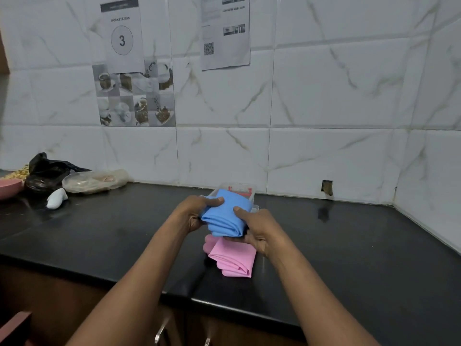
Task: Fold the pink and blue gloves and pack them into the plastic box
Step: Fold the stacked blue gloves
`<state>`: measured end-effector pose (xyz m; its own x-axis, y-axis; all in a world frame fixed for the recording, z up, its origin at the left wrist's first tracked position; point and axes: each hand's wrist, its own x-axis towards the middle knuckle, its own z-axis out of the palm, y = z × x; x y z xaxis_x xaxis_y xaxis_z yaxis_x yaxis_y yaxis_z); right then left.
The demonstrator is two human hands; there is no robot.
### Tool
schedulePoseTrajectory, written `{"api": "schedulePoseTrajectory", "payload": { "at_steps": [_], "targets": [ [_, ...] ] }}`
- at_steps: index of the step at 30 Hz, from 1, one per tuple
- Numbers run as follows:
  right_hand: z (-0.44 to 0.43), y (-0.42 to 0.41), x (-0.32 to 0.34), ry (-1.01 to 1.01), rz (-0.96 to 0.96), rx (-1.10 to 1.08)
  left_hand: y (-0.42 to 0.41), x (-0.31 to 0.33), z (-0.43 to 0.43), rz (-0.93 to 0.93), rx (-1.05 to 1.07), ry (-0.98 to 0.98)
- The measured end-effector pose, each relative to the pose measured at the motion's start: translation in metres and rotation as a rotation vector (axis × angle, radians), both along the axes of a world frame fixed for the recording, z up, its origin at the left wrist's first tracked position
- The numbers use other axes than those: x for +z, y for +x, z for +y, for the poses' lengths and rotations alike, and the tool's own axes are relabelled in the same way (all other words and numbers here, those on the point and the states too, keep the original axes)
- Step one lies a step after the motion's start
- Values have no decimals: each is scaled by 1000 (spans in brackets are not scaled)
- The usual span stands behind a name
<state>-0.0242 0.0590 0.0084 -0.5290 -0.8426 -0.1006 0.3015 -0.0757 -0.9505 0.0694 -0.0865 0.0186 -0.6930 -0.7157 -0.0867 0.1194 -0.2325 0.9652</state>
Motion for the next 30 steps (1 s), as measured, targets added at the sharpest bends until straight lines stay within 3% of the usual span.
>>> {"api": "schedulePoseTrajectory", "payload": {
  "at_steps": [2, 3, 6, 9, 12, 16, 18, 25, 30],
  "targets": [
    [0, 2, -9, -33, -38, -10, 0, 3, 0, -34, 59, -50],
    [0, 4, -13, 30, 91, -52, -1, -2, 2, -86, 63, -68],
    [2, 8, -28, 424, 809, -207, -3, -26, 14, -366, 50, -63],
    [2, 14, -31, 560, 1146, -324, -4, -45, 11, -429, 125, -102],
    [-2, 10, -40, 462, 1348, -321, -7, -43, 13, -422, 204, -252],
    [-1, 5, -66, 392, 1386, -112, -16, -48, 24, -680, 338, -766],
    [1, 5, -83, 407, 1365, -82, -20, -56, 33, -848, 385, -929],
    [-3, -1, -73, 461, 1268, 25, -15, -57, 30, -913, 322, -994],
    [16, -16, -64, 287, 1216, 40, -23, -24, 24, -826, 471, -990]
  ]
}}
